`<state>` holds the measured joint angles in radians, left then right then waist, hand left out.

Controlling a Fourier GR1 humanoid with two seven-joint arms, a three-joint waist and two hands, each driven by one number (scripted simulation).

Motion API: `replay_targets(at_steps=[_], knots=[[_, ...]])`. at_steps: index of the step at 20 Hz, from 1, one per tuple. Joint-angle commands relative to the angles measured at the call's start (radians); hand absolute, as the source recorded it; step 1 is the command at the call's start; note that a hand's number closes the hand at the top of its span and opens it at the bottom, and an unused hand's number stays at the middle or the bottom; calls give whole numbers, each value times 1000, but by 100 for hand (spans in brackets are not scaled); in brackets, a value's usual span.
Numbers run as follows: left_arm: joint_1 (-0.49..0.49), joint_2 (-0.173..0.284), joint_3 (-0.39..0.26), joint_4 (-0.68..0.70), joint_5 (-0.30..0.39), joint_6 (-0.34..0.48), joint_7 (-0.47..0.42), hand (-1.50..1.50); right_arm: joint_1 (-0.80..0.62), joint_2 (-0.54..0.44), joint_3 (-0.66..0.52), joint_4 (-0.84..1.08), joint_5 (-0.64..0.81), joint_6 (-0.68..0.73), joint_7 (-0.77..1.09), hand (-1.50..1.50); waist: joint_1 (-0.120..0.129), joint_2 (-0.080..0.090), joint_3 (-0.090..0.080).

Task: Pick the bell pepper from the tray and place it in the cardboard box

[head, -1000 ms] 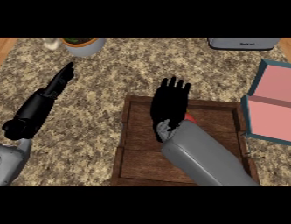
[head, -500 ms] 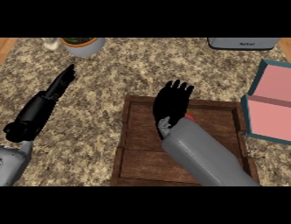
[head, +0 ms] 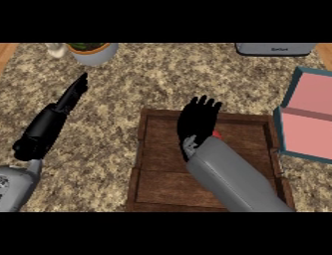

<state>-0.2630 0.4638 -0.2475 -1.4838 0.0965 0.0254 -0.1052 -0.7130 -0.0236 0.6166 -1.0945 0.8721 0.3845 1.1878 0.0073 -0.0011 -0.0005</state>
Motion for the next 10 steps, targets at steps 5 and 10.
replay_targets(at_steps=[5, 10], knots=[[19, 17, 38, -39, 12, -30, 33, 0, 29, 22, -33, 48, 56, 6, 185, -150, -2, -1, 0], [11, 1, 34, -75, -7, -26, 60, 0, 64, 22, -51, 83, 113, -18, 150, -150, -1, 0, 1]])
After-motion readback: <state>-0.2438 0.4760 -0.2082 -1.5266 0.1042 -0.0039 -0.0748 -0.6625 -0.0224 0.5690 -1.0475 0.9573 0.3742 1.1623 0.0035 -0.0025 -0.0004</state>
